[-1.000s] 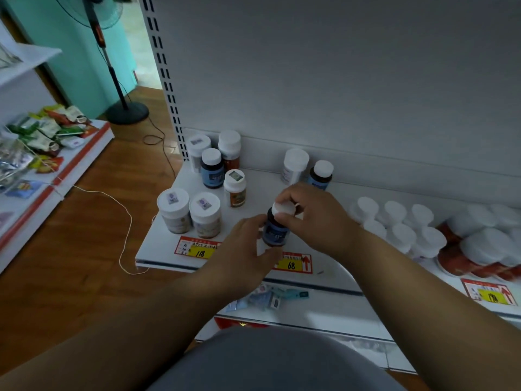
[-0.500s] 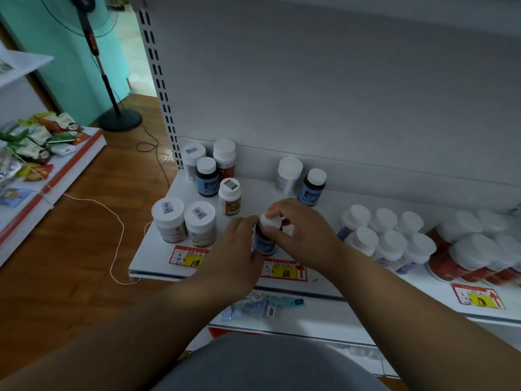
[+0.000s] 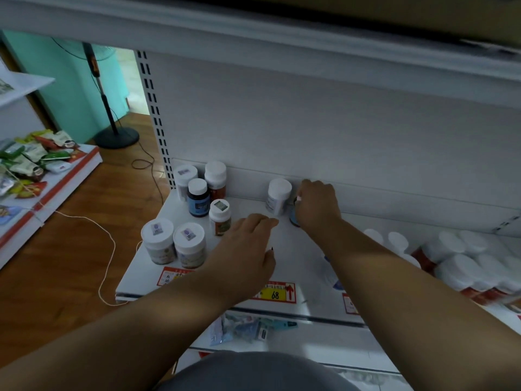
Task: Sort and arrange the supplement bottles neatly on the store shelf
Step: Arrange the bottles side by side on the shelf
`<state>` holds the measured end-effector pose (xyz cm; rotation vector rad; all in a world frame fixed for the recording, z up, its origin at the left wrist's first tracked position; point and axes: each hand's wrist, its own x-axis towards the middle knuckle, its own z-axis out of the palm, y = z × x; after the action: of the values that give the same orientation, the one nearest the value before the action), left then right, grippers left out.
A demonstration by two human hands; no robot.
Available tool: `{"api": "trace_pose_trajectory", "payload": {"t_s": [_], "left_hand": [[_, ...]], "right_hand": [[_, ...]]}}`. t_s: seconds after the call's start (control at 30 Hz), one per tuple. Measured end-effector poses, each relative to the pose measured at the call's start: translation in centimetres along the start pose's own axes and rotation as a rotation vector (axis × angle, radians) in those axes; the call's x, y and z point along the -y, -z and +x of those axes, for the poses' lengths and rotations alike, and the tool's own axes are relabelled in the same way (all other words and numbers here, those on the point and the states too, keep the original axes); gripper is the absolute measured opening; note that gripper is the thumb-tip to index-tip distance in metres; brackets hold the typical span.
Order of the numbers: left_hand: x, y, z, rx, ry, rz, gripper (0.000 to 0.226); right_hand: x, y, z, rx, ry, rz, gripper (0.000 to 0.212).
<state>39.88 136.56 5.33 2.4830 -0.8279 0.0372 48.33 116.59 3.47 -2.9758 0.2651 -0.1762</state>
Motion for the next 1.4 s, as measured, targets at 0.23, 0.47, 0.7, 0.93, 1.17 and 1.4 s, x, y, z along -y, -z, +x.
{"api": "trace_pose_trajectory", "payload": {"t_s": [0.23, 0.47, 0.7, 0.93, 1.17, 1.4], "left_hand": [[0.8, -0.1, 0.3, 0.025, -0.030, 0.088, 0.055], [1.5, -2.6, -0.1, 0.262, -0.066, 0.417, 0.066], [1.4, -2.3, -0.5, 0.251, -0.035, 0.362, 0.075], [1.8, -2.5, -0.8, 0.241, -0.041, 0.376, 0.079], [2.2, -2.6, -0.8, 0.210, -0.059, 0.370, 0.076], [2.2, -2.5, -0.8, 0.190, -0.050, 0.335, 0.071]], "right_hand": [[-0.2, 0.9, -1.7, 0.038, -0.032, 0.118, 0.033], [0.1, 3.5, -5.0, -0.128, 0.132, 0.394, 0.011], [0.7, 3.7, -8.4, 0.098, 0.219, 0.375, 0.015], [1.1, 1.3, -10.2, 0.172, 0.258, 0.349, 0.020], [1.2, 0.7, -10.5, 0.137, 0.252, 0.381, 0.026], [1.1, 0.6, -10.4, 0.166, 0.244, 0.380, 0.030]]}}
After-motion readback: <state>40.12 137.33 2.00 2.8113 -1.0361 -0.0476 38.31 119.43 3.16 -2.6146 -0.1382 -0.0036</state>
